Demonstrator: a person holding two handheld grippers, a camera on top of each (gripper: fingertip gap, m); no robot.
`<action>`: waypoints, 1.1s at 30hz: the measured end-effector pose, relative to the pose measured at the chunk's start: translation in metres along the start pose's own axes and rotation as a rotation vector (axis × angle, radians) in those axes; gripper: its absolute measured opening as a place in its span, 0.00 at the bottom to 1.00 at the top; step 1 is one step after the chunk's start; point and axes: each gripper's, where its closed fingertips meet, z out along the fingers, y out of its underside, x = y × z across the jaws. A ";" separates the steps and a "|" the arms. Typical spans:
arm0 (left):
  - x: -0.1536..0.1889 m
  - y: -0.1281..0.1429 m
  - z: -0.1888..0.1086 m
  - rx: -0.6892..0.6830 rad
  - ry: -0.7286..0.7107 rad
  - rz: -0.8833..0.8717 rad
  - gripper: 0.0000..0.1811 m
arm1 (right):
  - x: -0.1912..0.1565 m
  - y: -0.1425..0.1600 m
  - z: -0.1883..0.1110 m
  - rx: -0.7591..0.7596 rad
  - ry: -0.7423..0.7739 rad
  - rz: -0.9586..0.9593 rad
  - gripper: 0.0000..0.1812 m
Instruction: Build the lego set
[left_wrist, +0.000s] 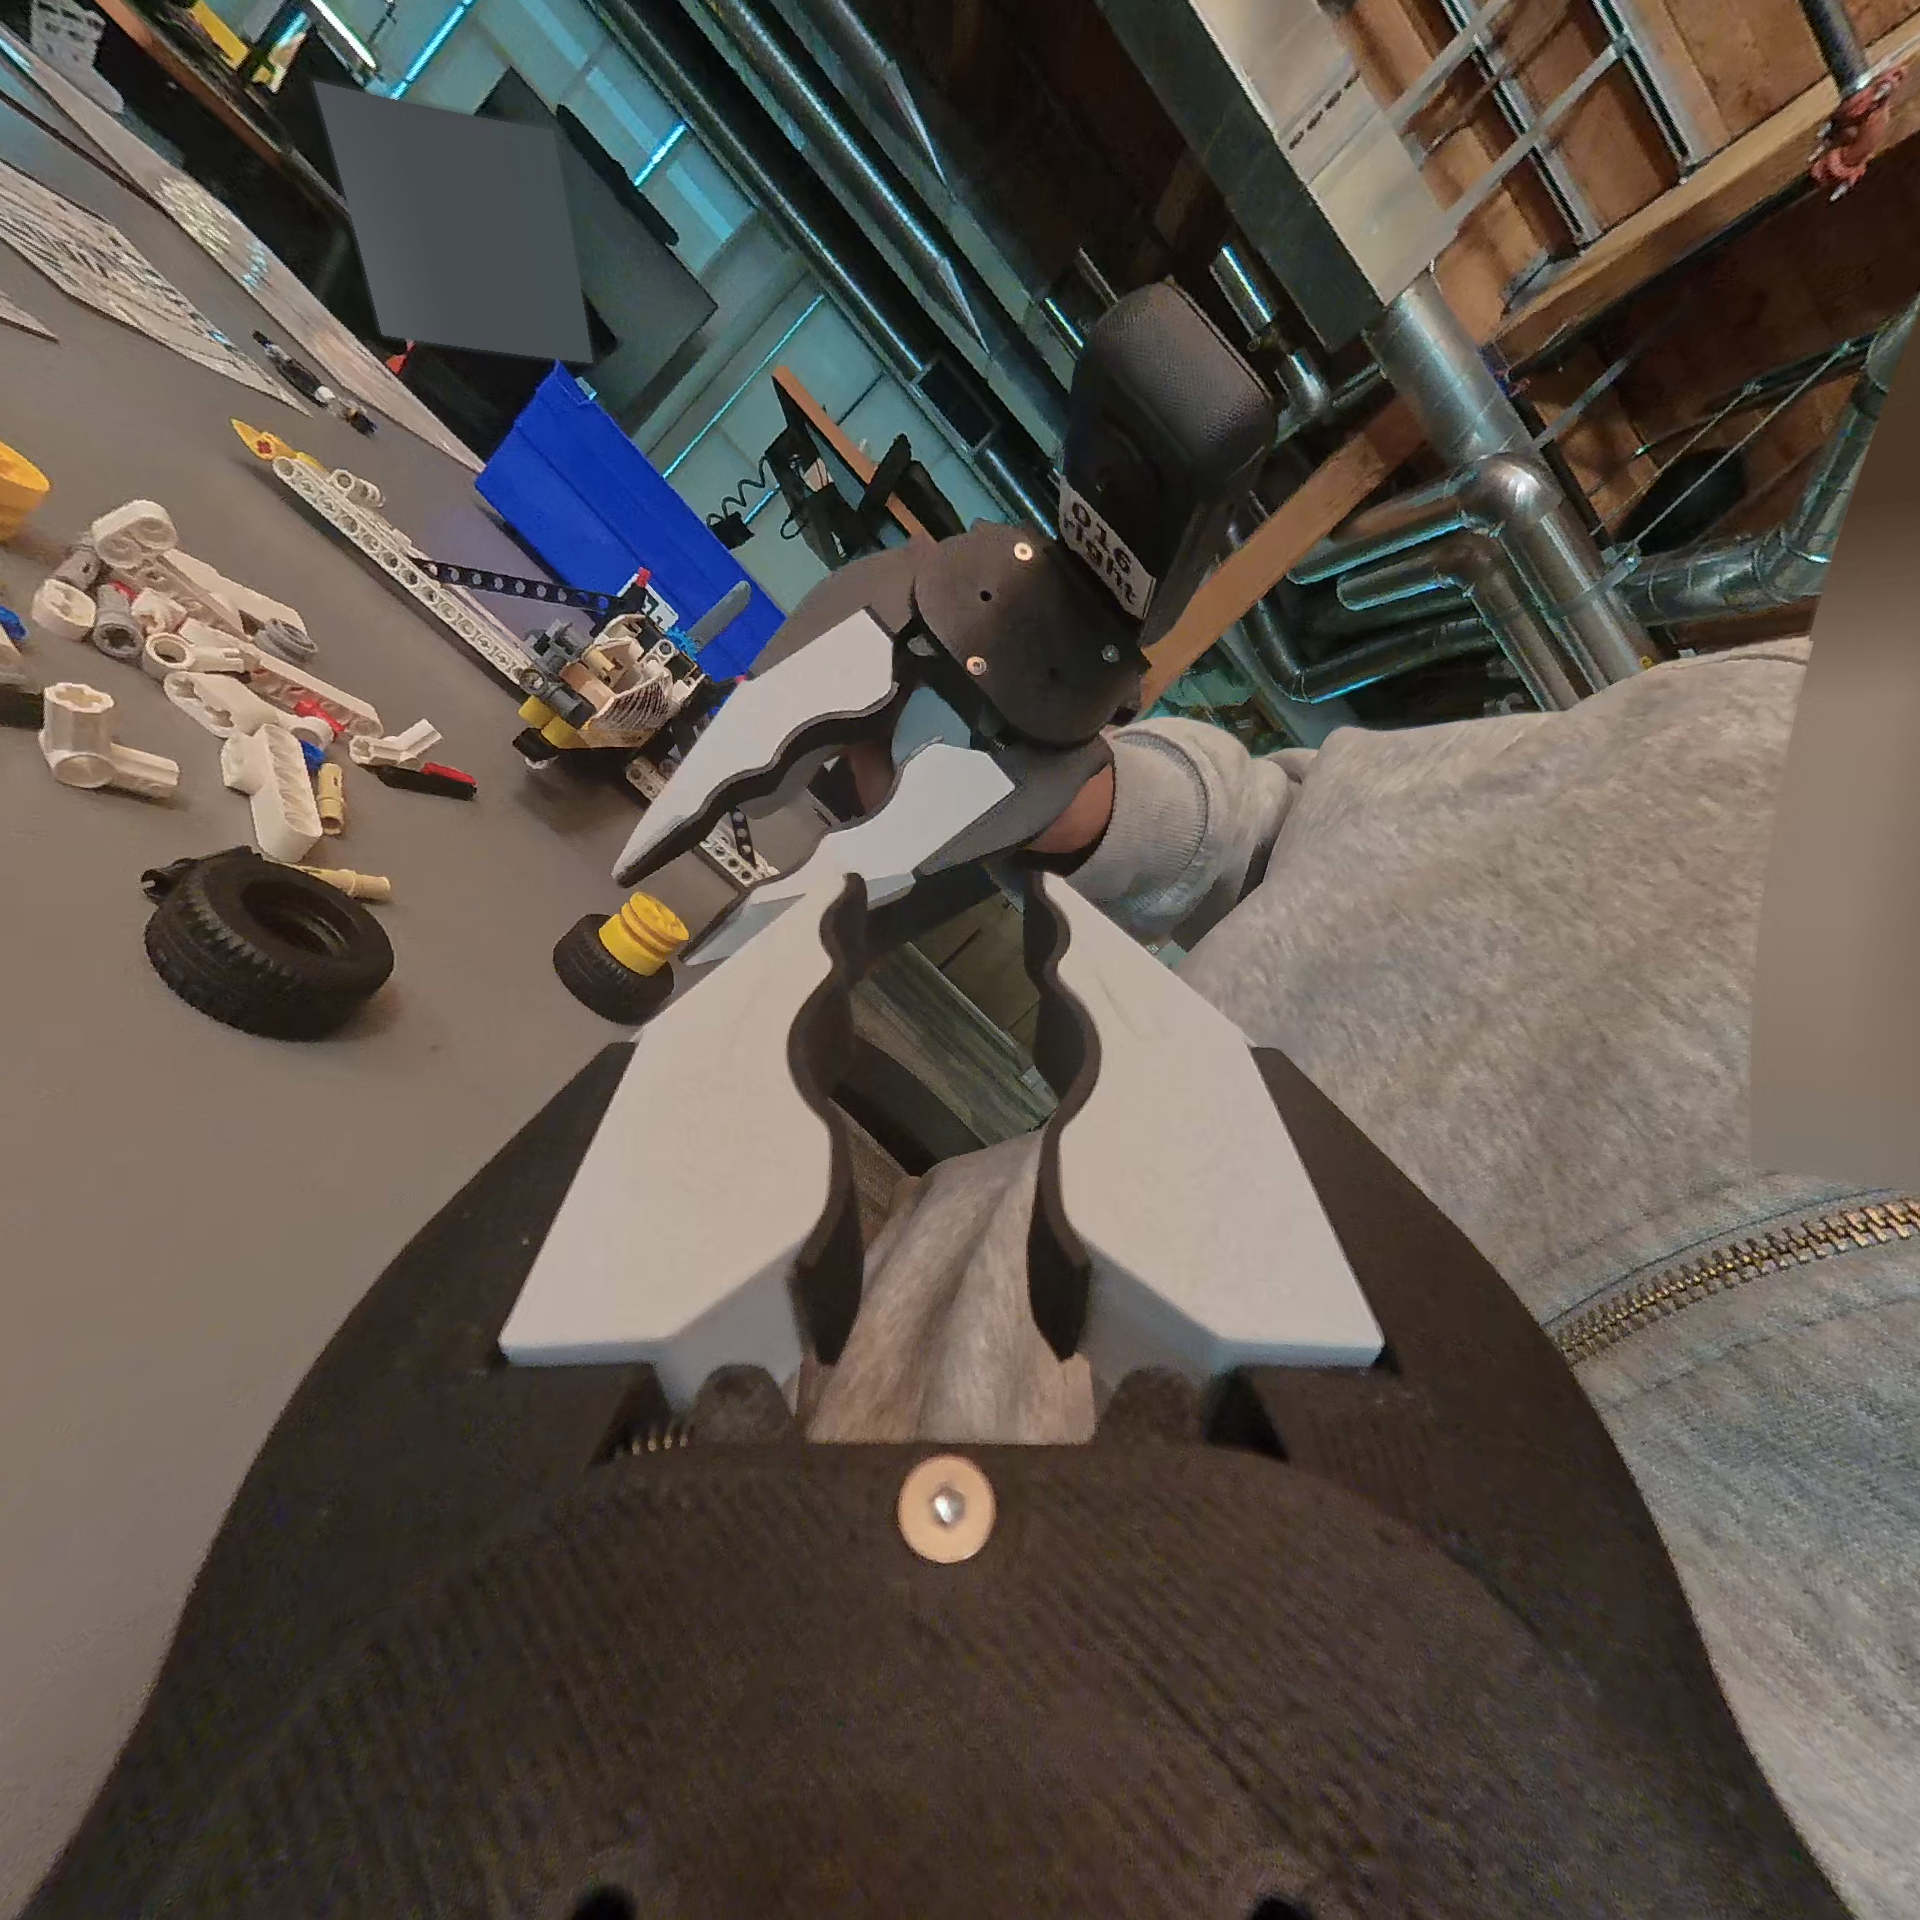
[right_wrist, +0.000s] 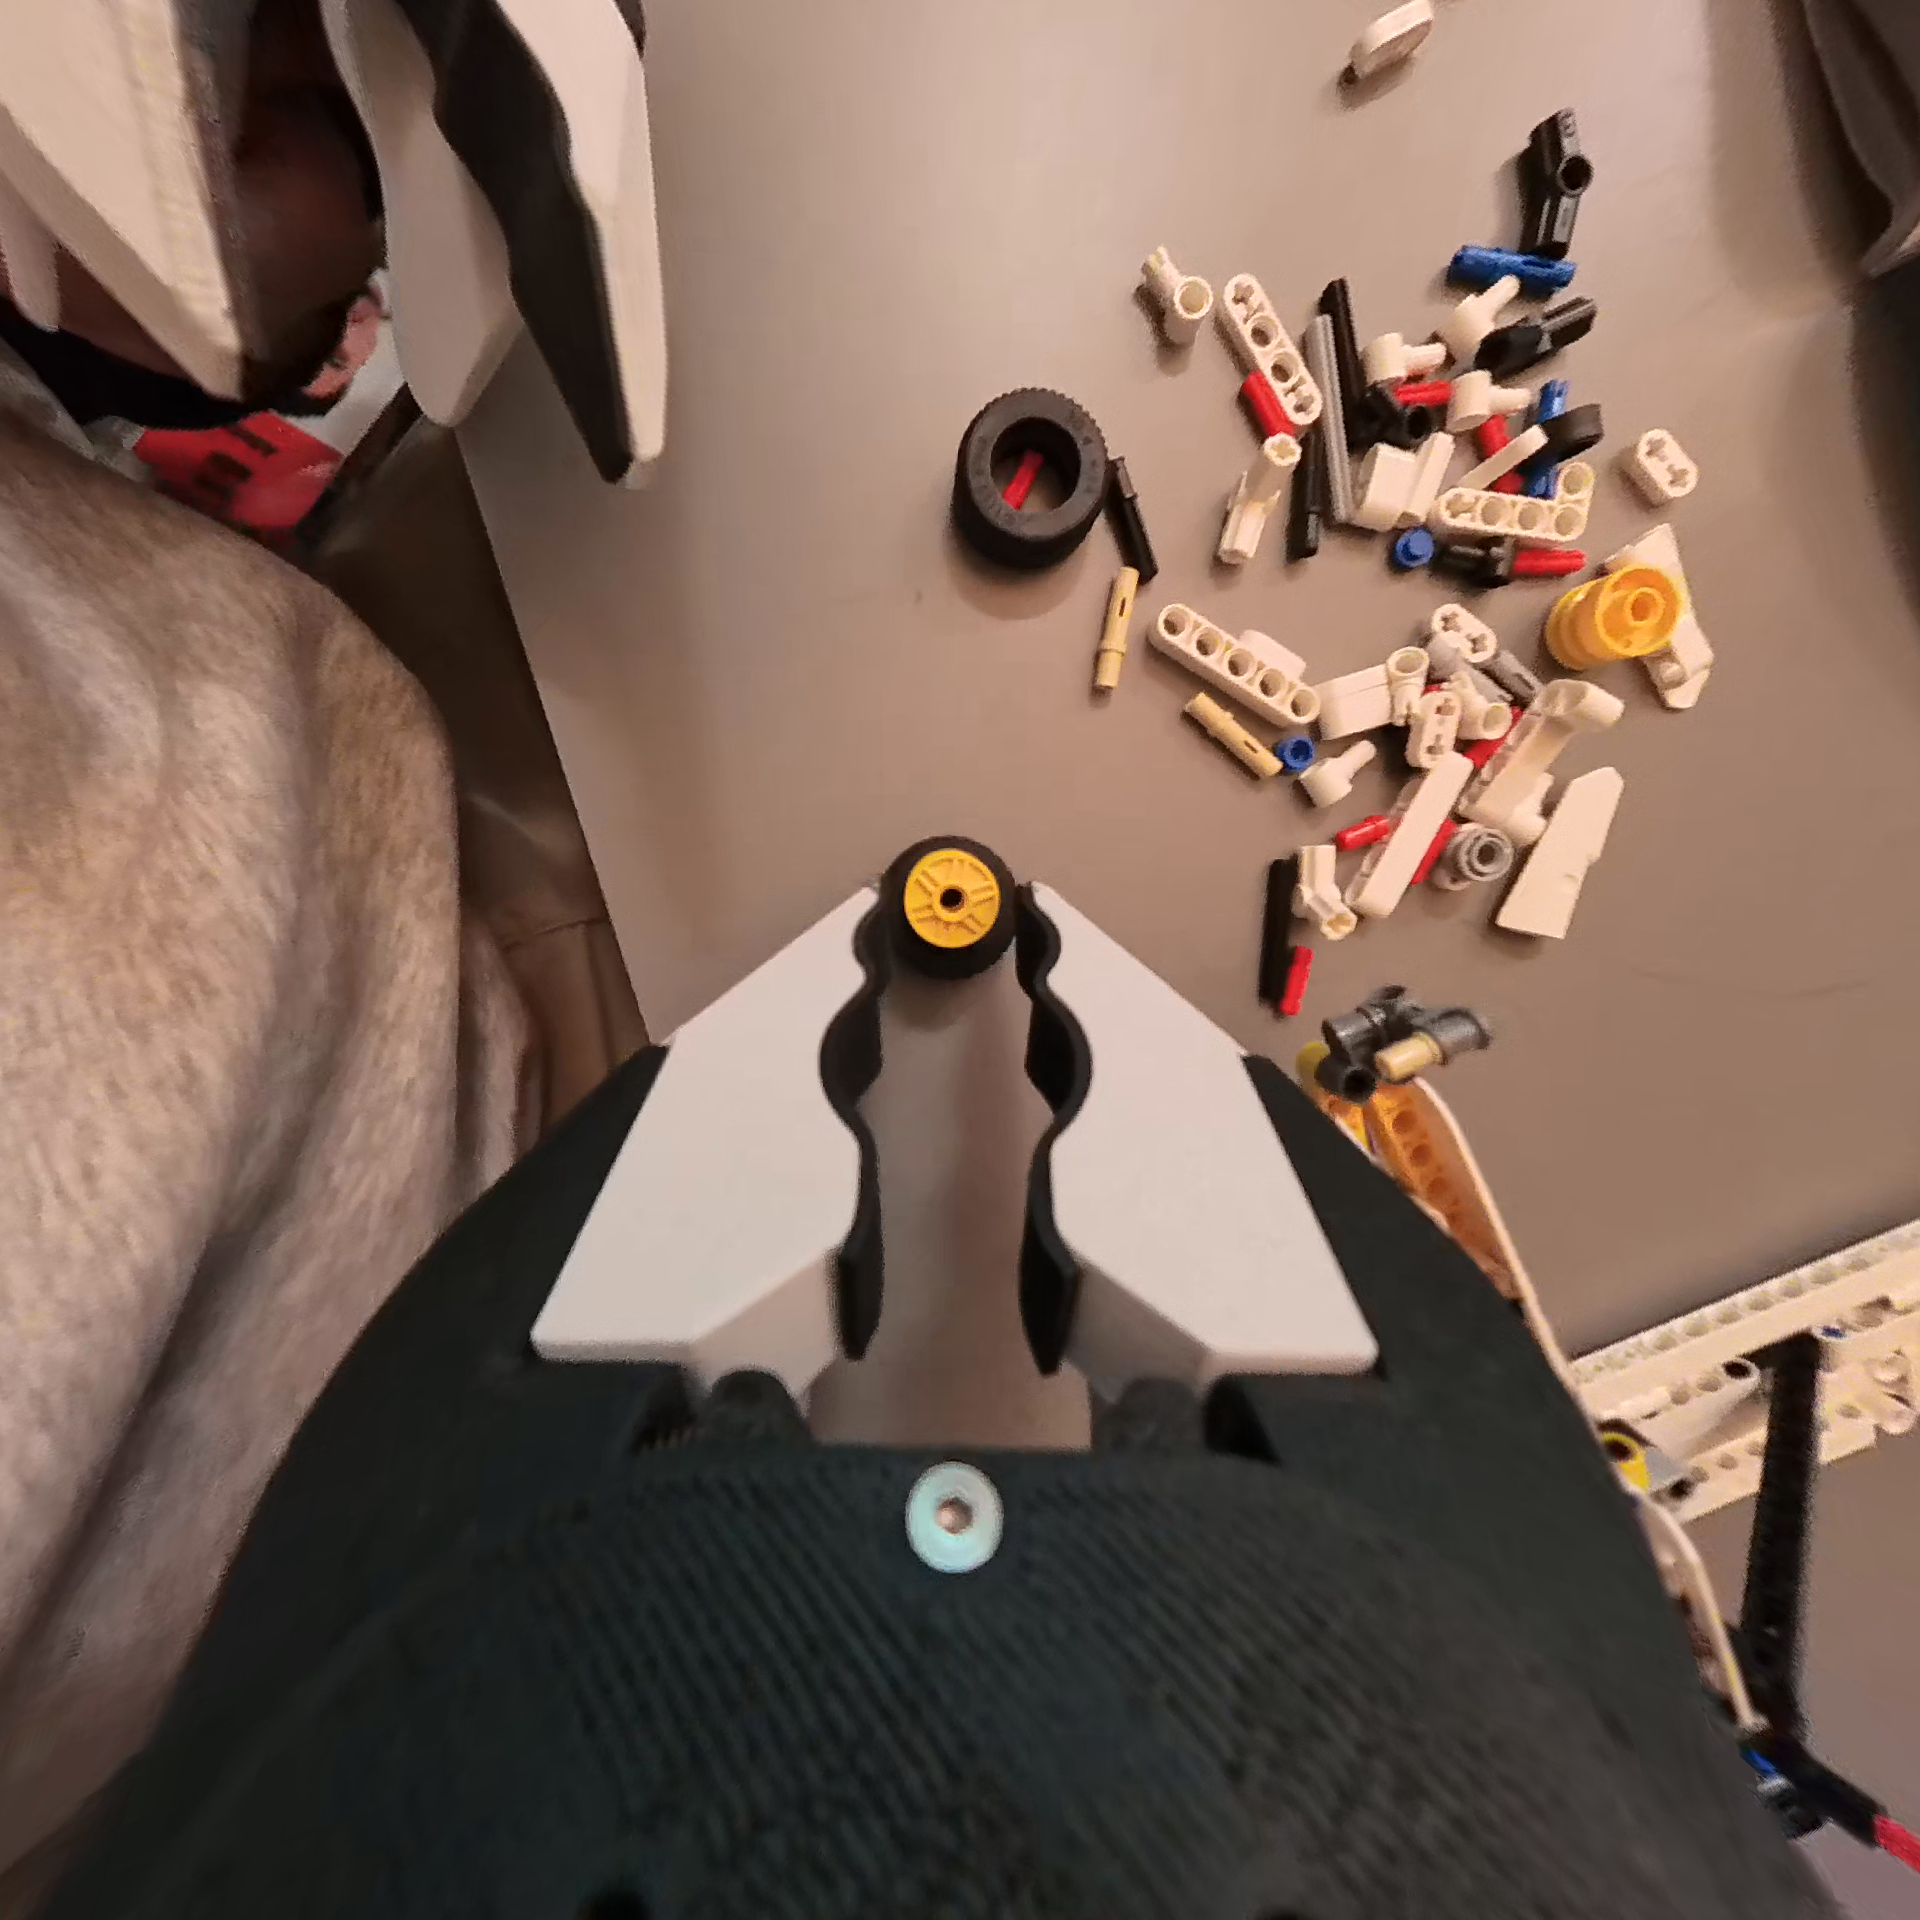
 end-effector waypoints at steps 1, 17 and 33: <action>0.000 0.000 0.000 0.000 0.000 0.000 0.15 | 0.000 0.001 0.001 -0.012 -0.004 -0.008 0.10; 0.001 -0.002 -0.001 0.010 0.011 -0.011 0.15 | -0.001 0.003 0.001 -0.088 0.004 -0.077 0.09; 0.000 -0.001 -0.001 0.008 0.008 -0.012 0.15 | -0.001 0.006 0.001 -0.226 -0.018 -0.104 0.09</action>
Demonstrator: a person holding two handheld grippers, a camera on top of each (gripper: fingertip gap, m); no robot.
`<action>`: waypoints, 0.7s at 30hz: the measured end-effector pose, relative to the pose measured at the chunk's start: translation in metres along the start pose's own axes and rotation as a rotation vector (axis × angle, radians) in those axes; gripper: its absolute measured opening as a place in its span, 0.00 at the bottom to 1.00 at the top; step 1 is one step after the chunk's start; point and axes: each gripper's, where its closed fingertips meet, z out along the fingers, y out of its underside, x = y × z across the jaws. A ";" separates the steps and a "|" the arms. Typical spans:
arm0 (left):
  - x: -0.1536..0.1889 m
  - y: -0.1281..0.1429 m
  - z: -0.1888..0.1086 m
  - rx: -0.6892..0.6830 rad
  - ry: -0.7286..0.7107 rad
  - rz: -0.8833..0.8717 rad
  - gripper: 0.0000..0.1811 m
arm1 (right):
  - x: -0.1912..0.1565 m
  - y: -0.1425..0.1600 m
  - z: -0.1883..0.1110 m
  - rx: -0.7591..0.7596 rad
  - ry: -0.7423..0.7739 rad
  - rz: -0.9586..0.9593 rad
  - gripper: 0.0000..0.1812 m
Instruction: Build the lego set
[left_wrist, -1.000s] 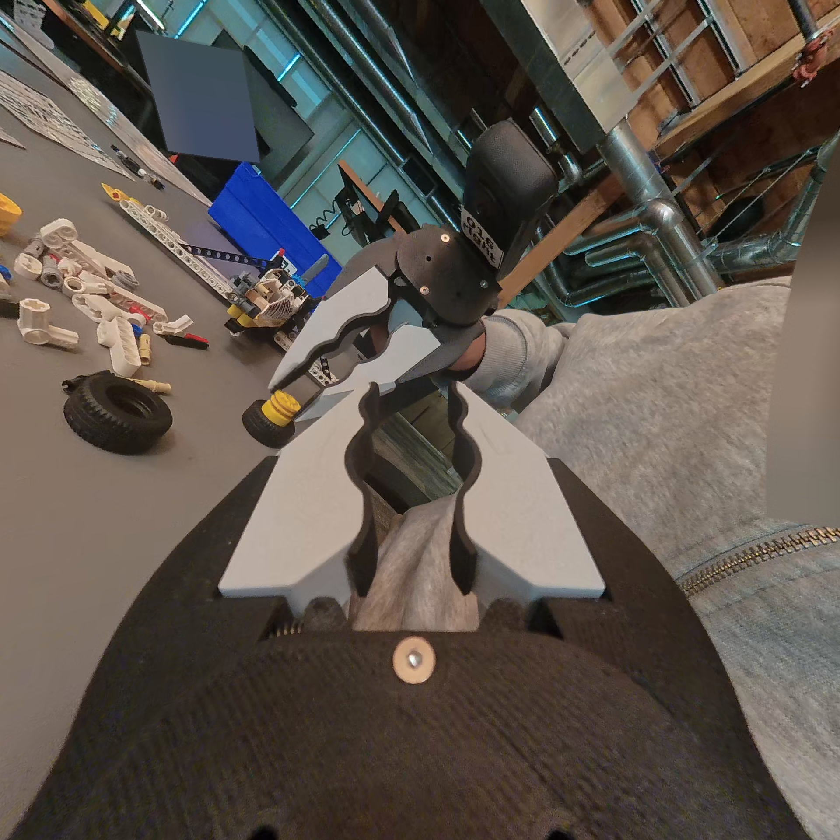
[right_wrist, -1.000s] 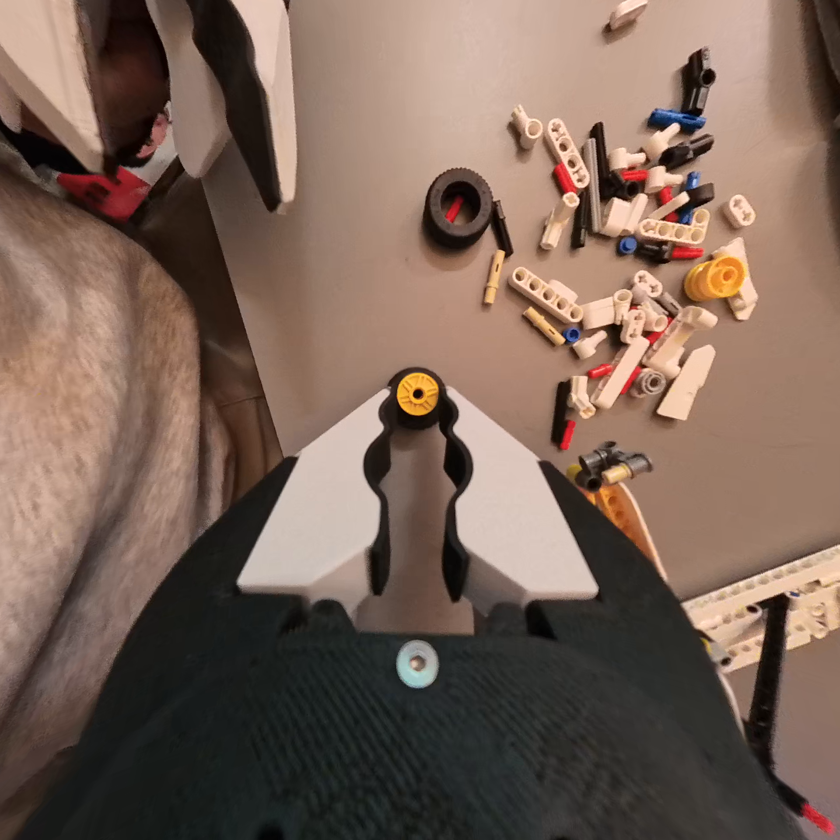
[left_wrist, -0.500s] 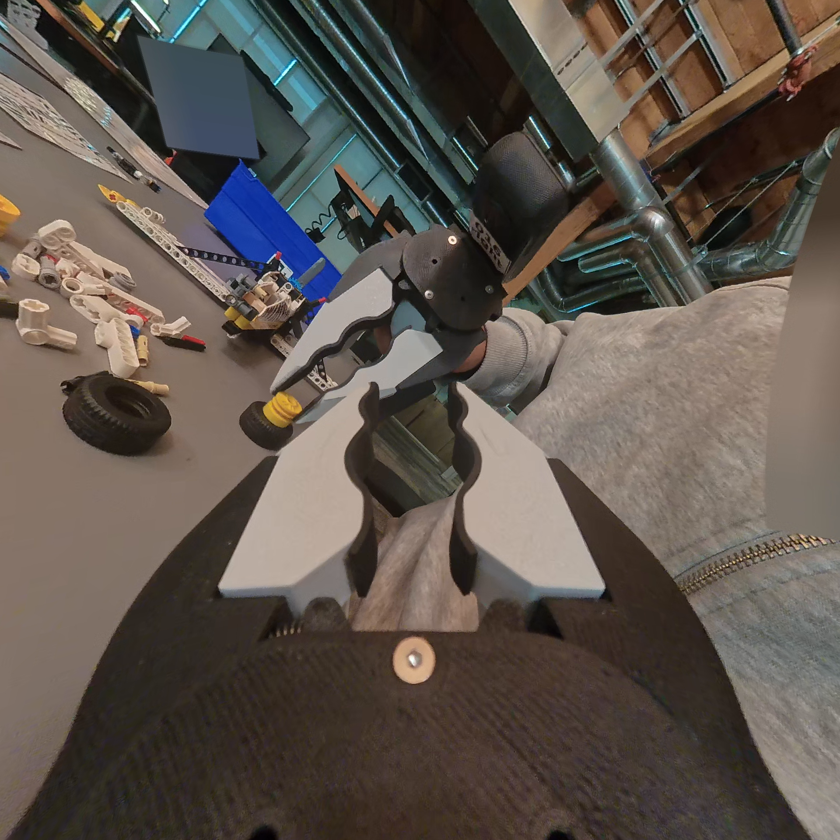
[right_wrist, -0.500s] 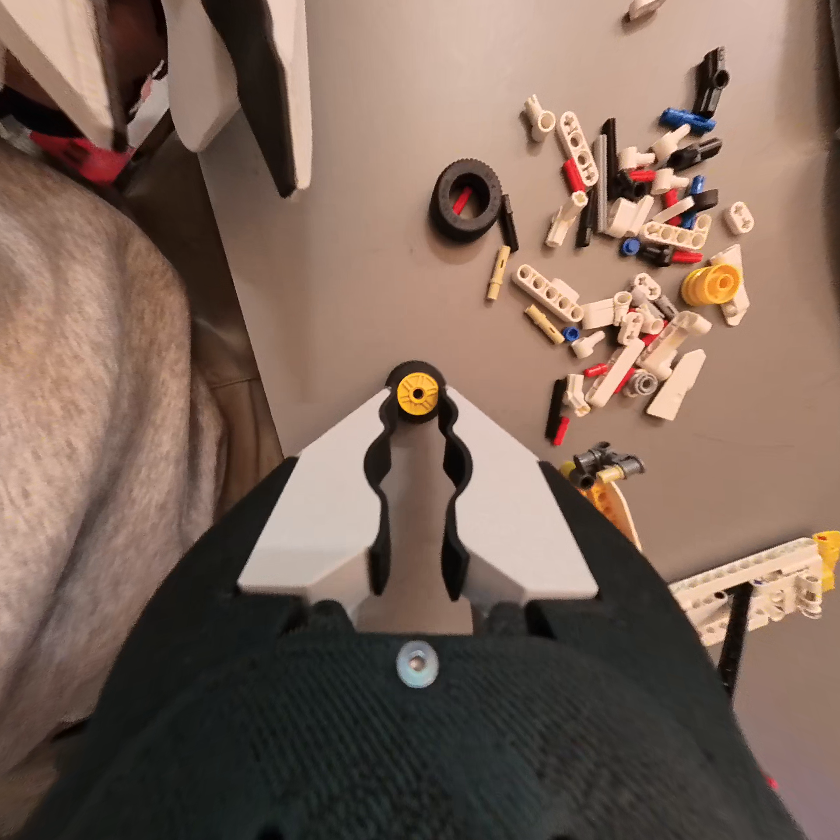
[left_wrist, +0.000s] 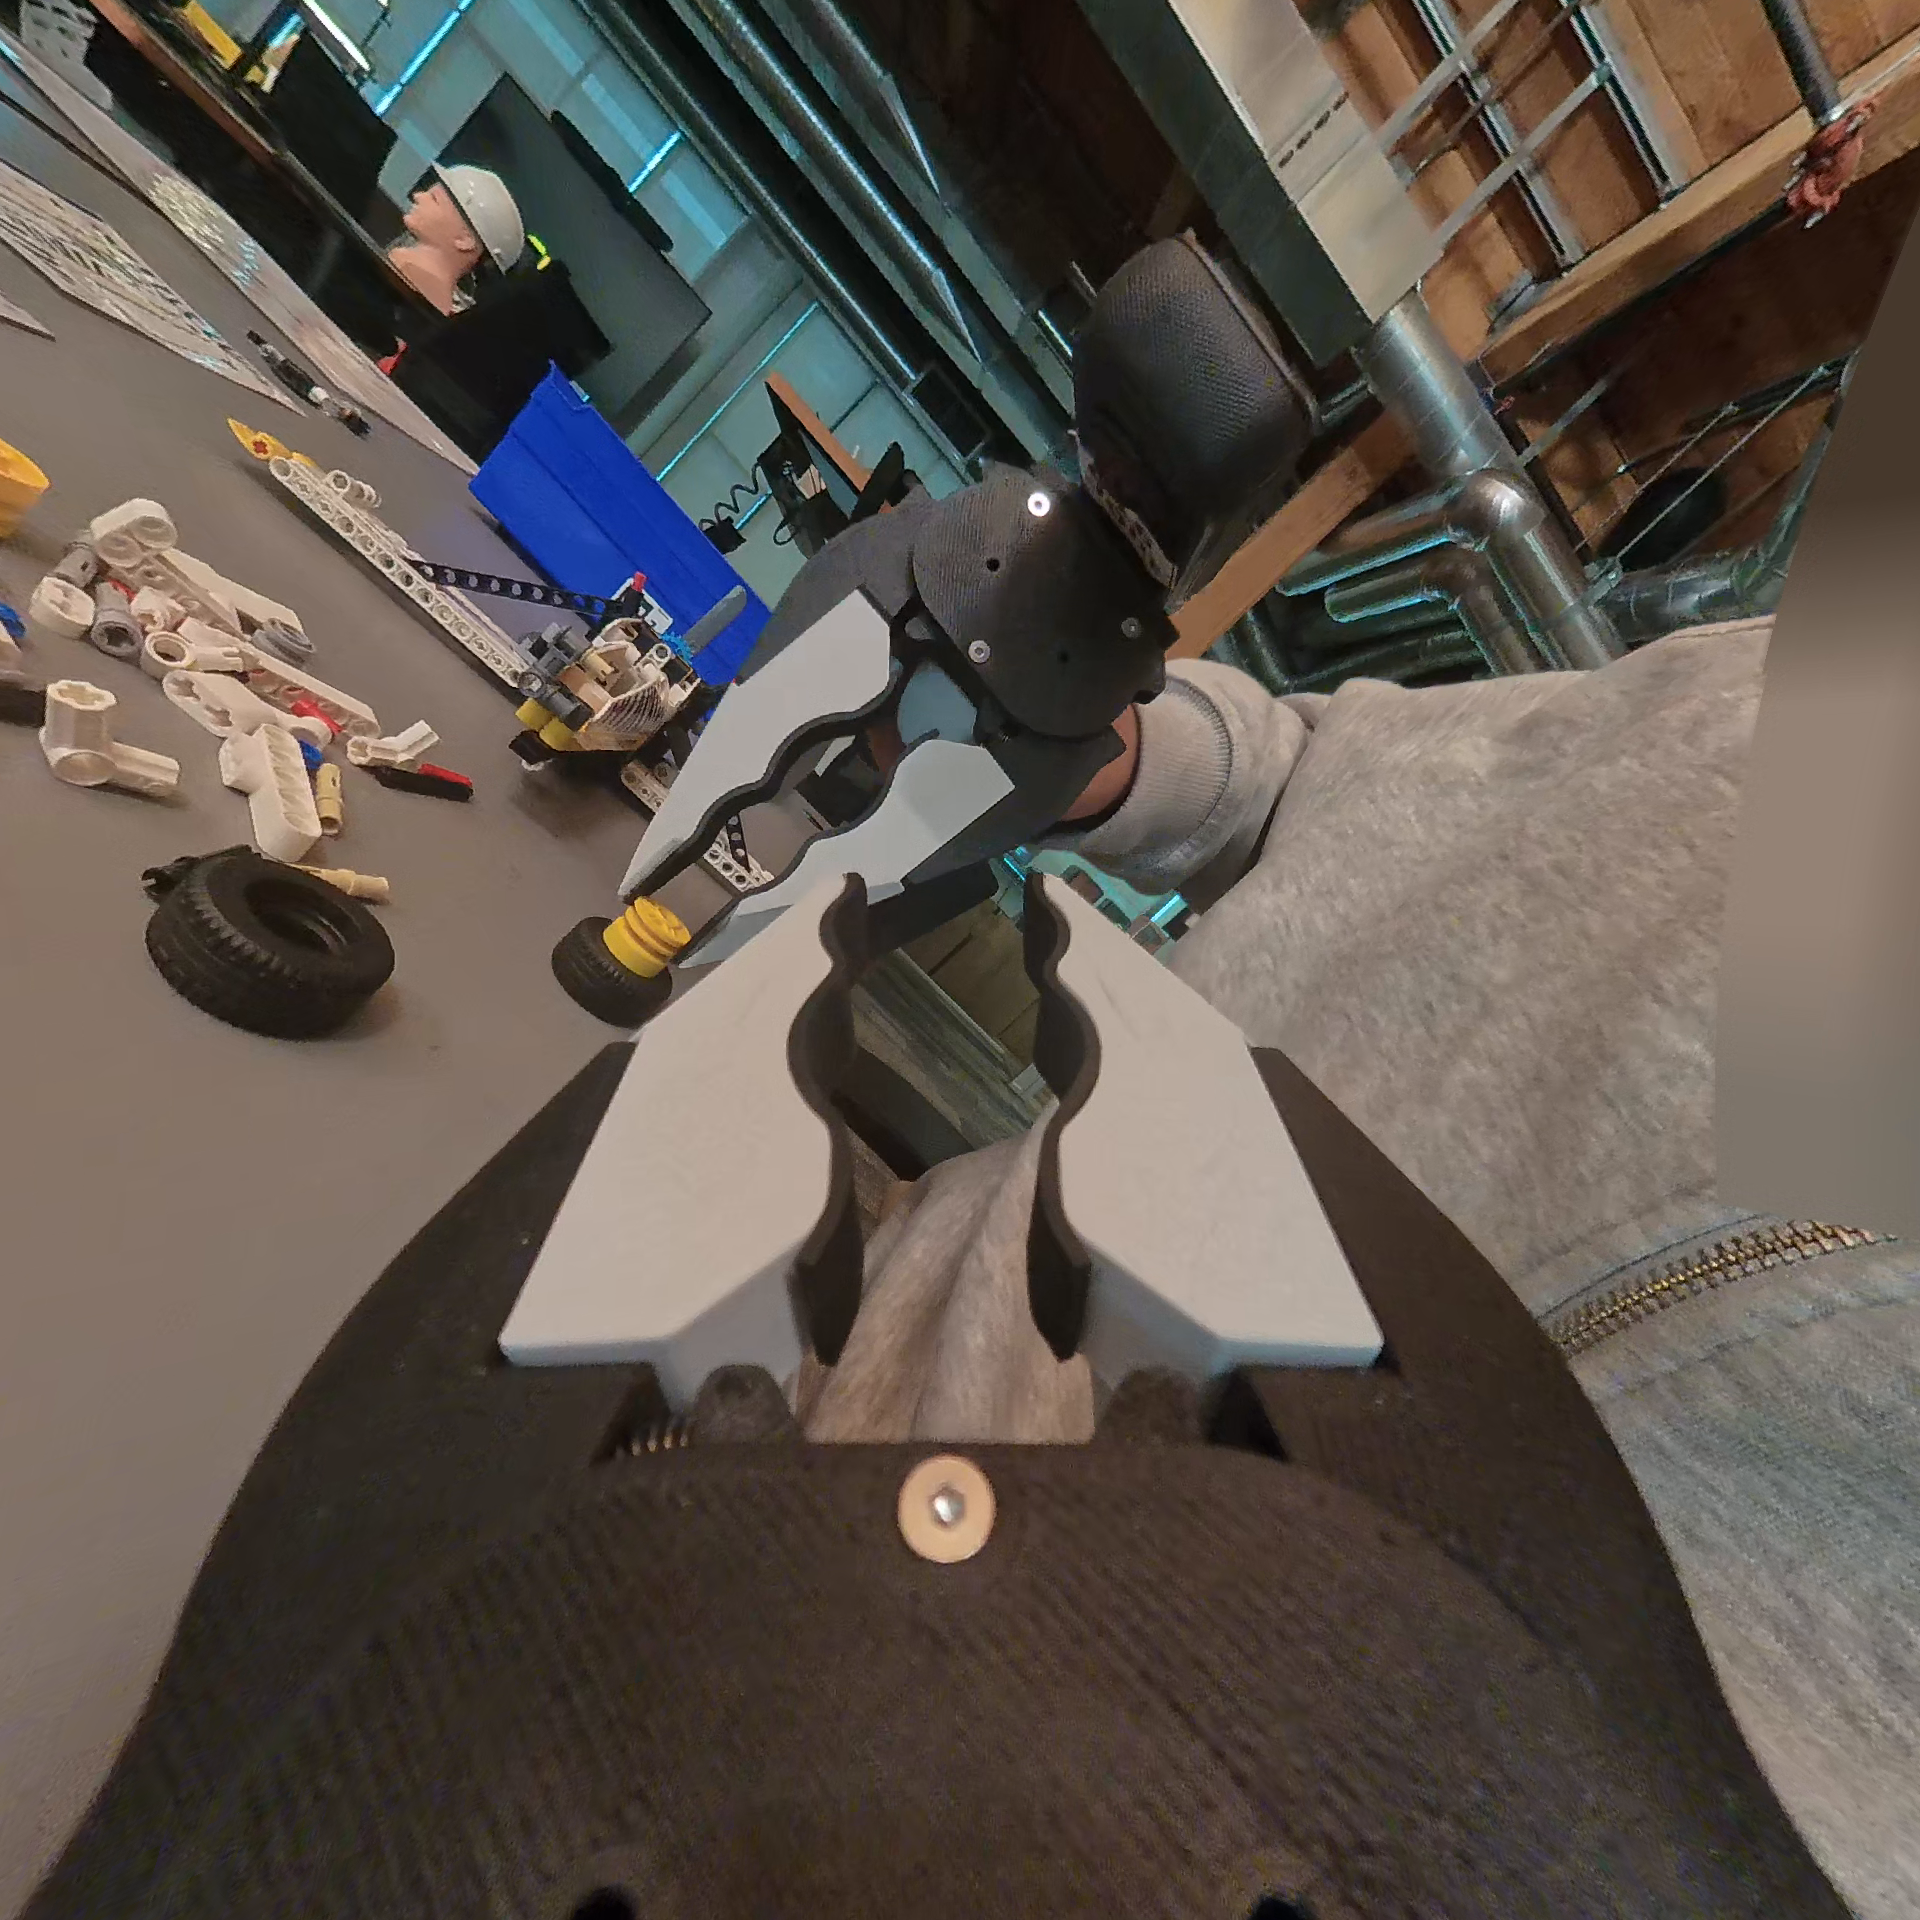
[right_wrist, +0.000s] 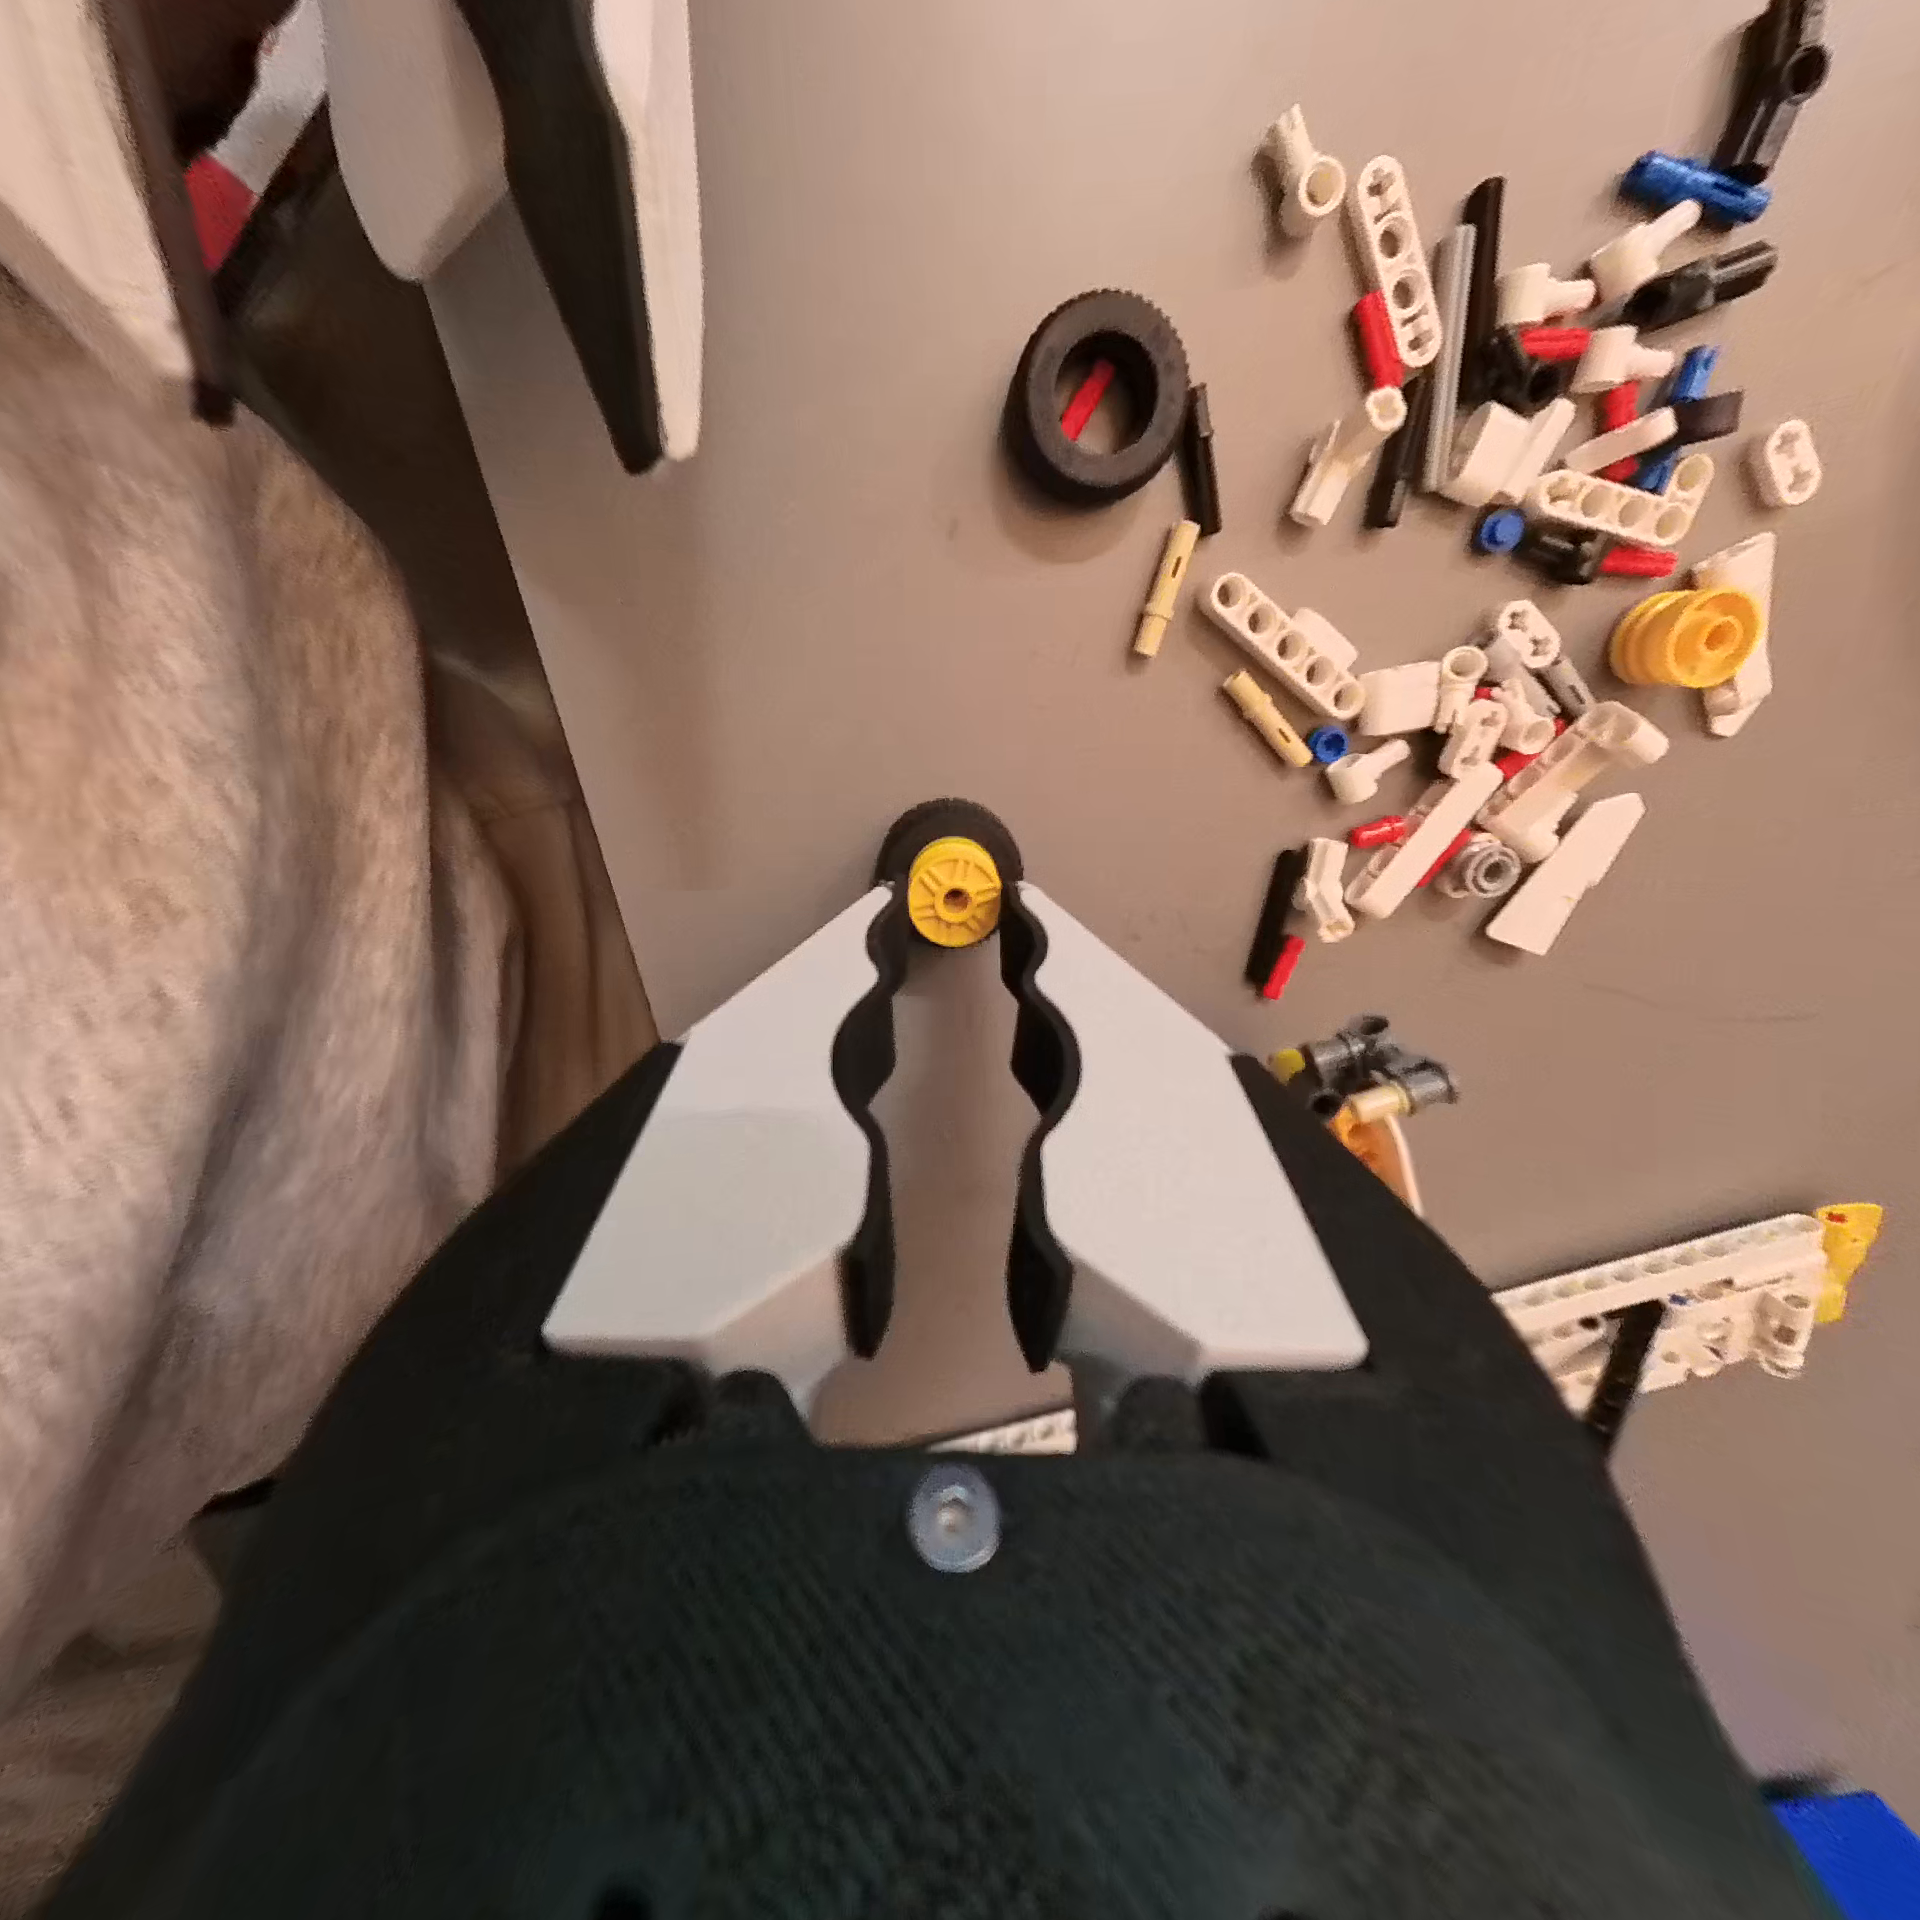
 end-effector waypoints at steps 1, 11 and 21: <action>0.000 0.000 0.000 0.000 0.001 0.000 0.15 | 0.000 0.000 0.000 -0.017 -0.004 -0.007 0.09; 0.000 -0.001 0.000 0.003 0.009 -0.009 0.15 | 0.000 0.002 0.001 -0.154 -0.036 -0.063 0.09; 0.001 0.000 0.000 -0.004 0.012 -0.014 0.15 | -0.001 0.003 0.001 -0.260 -0.072 -0.107 0.09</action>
